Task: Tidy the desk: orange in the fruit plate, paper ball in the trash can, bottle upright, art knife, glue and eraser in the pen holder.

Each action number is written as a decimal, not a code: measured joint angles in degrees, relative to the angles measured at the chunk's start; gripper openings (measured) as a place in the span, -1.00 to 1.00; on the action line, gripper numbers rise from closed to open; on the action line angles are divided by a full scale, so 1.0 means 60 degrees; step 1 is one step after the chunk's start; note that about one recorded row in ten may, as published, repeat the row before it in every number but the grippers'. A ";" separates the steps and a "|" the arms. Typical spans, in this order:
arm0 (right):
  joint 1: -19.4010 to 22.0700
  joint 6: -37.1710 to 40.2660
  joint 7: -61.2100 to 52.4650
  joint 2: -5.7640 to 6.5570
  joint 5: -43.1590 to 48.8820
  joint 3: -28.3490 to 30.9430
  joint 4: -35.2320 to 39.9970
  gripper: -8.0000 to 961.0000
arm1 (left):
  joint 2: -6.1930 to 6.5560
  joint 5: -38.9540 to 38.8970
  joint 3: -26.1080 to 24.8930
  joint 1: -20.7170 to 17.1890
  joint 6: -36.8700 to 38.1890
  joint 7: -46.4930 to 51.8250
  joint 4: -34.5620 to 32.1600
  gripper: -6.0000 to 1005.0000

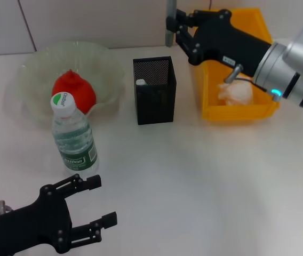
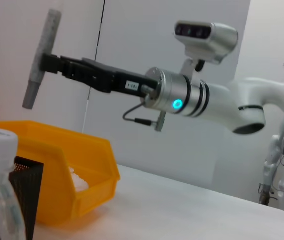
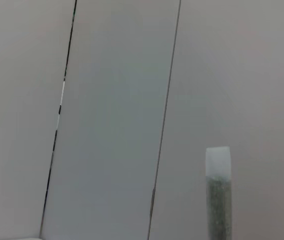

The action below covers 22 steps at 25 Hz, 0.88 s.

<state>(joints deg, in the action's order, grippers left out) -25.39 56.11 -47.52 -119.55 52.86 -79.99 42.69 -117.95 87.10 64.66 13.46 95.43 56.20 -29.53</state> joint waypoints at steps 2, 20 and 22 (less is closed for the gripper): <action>-0.0163 0.0141 0.0340 0.0002 -0.0251 -0.0042 -0.0512 -0.73 | 0.0001 0.0000 -0.0058 0.0039 0.0019 0.0164 0.0000 0.62; -0.1676 -0.0401 0.0771 -0.0035 -0.0344 -0.0048 -0.2927 -0.71 | 0.0001 0.0053 -0.0054 0.0072 0.0078 0.0180 0.0073 0.62; -0.1712 -0.0477 0.0783 -0.0040 -0.0307 -0.0060 -0.2969 -0.70 | 0.0001 0.0058 -0.0021 0.0072 0.0079 0.0182 0.0073 0.62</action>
<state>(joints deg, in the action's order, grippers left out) -35.66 53.25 -42.82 -119.79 51.02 -80.35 24.88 -117.95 87.44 64.54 13.89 95.90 57.29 -29.09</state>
